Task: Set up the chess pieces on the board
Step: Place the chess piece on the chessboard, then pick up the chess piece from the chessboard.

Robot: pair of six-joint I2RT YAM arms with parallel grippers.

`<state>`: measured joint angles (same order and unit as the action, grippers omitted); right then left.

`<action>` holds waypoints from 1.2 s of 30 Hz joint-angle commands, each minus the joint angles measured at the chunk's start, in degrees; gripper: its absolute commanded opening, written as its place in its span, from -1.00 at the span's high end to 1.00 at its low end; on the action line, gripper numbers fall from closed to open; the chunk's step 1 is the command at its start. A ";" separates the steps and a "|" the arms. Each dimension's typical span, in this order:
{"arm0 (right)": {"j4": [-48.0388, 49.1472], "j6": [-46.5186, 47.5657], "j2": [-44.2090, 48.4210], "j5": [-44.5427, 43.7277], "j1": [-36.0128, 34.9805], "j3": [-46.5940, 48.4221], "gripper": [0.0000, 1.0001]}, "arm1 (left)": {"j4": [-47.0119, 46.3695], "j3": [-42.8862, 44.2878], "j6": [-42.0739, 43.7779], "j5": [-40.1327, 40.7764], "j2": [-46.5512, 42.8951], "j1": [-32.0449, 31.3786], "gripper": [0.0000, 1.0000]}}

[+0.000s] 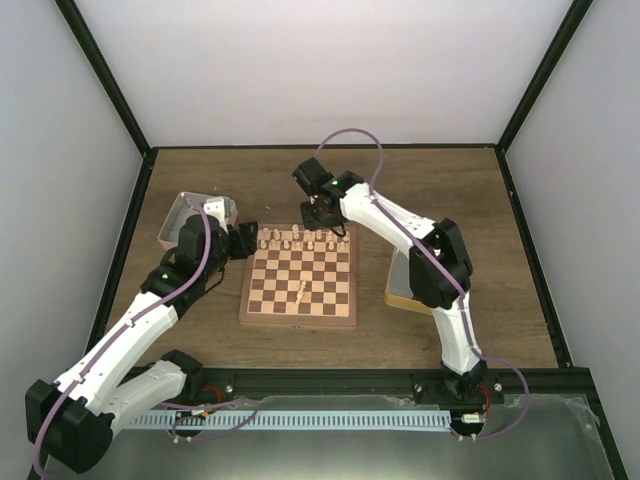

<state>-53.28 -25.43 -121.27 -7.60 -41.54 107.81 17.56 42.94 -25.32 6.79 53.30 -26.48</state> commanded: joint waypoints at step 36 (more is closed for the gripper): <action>11.90 -28.18 8.60 5.44 -13.95 -26.08 0.49 | -1.10 -1.79 -2.54 6.42 -4.18 1.39 -0.36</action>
<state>-40.47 -52.23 -111.31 -0.84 -55.53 80.84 18.09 41.76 -27.49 13.72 49.17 -25.47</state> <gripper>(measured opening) 0.268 0.681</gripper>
